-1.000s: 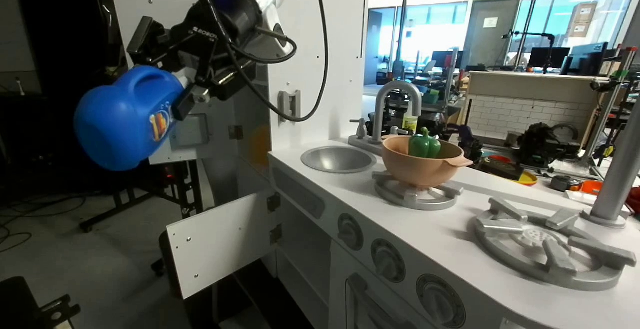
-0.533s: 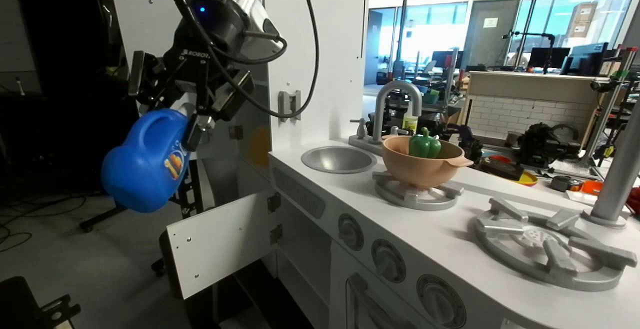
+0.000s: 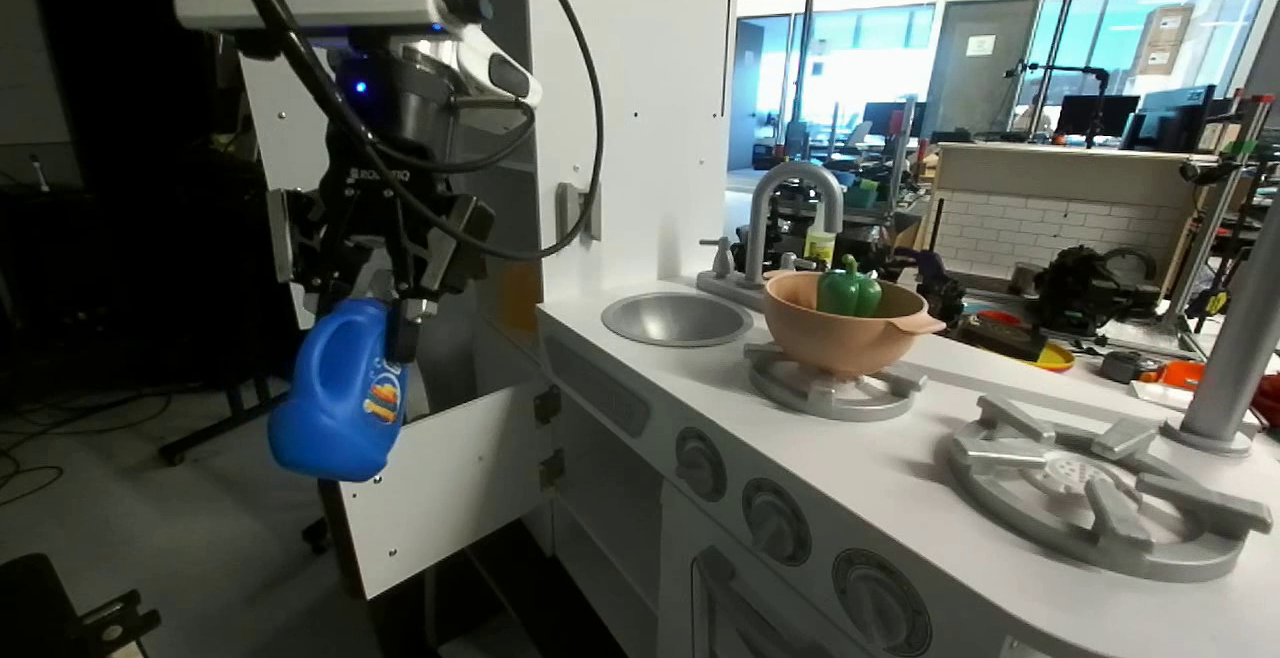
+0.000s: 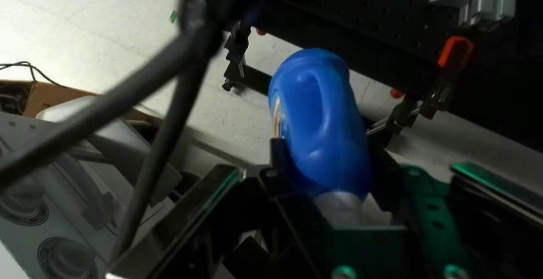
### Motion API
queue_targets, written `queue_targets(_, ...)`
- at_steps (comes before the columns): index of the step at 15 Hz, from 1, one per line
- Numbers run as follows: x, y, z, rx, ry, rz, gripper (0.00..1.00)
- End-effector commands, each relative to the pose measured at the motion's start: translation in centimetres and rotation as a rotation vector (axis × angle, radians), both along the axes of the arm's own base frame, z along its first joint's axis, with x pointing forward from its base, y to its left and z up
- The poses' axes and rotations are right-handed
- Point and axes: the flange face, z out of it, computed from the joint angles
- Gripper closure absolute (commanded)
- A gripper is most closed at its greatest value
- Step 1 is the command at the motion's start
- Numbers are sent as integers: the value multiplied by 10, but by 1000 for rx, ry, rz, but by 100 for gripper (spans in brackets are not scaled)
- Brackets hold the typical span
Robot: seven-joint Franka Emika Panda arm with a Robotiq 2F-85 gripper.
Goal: Open the second cabinet door from the left, put the blue bottle and green pepper inside it, and then close the cabinet door
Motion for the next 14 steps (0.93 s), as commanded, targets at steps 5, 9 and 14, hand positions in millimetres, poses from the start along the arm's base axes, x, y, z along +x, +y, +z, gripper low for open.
queue_targets(5,-9,3,-36,-26,-246,-42,78)
queue_targets(9,-10,6,-46,-33,-333,-53,78)
queue_targets(14,-12,-1,-76,-32,-425,-64,78)
